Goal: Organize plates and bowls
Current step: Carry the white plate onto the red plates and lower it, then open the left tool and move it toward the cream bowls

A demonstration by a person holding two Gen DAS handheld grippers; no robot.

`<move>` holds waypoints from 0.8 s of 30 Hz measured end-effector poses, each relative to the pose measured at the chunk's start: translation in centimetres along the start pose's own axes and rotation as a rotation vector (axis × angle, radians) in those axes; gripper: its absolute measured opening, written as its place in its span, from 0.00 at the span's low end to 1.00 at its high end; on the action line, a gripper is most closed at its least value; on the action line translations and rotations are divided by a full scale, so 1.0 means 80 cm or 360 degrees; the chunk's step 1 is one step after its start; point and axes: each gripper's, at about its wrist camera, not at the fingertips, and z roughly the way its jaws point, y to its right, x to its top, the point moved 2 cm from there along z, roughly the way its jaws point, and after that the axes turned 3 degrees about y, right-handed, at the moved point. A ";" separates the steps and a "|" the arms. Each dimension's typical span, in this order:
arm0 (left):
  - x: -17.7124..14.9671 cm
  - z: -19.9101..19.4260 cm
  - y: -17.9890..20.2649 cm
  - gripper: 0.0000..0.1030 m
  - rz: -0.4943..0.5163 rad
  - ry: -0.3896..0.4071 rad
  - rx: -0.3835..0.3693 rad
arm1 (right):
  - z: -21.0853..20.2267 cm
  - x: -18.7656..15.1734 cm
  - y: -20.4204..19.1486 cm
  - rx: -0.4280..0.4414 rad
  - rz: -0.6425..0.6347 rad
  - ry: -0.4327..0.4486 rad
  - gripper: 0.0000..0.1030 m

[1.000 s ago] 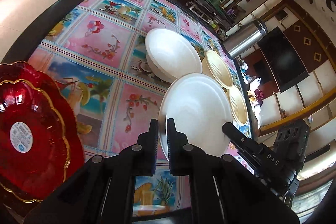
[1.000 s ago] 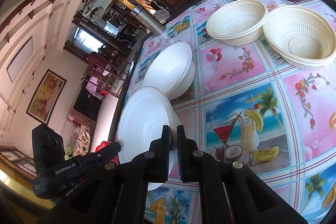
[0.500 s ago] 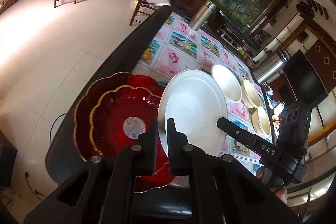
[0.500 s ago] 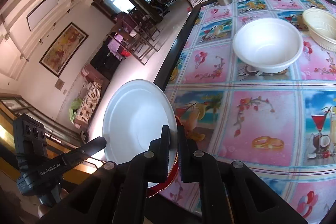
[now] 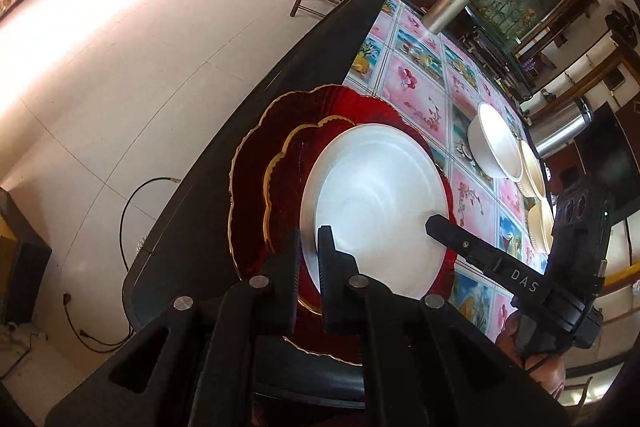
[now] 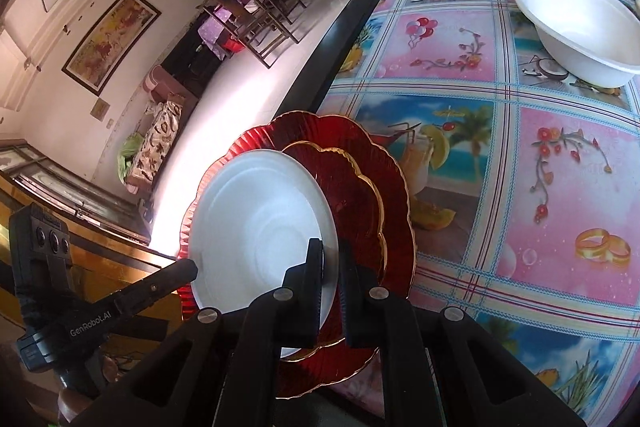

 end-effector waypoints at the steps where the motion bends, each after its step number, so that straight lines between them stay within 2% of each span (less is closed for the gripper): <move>1: 0.000 -0.001 0.000 0.06 0.0009 0.0006 0.0012 | 0.001 0.000 0.000 -0.0003 -0.0001 -0.0001 0.07; 10: 0.000 -0.019 -0.003 0.07 0.0081 0.0100 0.0120 | 0.002 -0.004 -0.001 -0.0060 -0.0047 -0.0006 0.12; 14: 0.001 -0.035 0.001 0.07 0.0098 0.0173 0.0143 | -0.003 -0.003 0.000 -0.0073 -0.0065 -0.0008 0.20; 21: -0.004 -0.054 0.050 0.08 0.0236 0.0236 0.0066 | -0.054 0.004 0.005 -0.0068 -0.0090 0.0183 0.28; 24: -0.008 -0.054 0.082 0.20 0.0313 0.0232 0.0024 | -0.075 0.009 0.017 -0.0094 -0.0074 0.0251 0.28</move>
